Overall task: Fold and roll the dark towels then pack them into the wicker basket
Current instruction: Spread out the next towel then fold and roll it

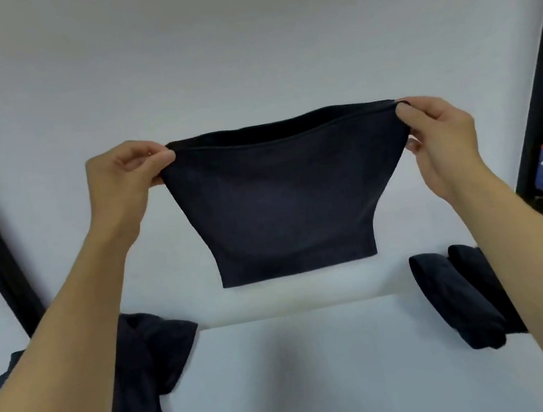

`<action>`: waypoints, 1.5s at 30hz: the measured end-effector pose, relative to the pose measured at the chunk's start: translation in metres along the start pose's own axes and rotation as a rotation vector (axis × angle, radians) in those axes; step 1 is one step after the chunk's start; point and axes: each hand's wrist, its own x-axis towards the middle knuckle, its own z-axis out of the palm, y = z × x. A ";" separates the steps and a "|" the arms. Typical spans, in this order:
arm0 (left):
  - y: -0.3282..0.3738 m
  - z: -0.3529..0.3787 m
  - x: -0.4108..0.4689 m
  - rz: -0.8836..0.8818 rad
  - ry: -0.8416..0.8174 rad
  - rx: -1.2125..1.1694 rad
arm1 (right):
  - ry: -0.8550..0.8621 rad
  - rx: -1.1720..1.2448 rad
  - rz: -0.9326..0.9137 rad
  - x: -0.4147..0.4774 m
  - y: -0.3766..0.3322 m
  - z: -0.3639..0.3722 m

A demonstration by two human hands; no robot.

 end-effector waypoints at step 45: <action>-0.179 0.065 -0.242 -0.244 -1.022 1.014 | -0.951 -1.394 0.195 -0.179 0.228 -0.010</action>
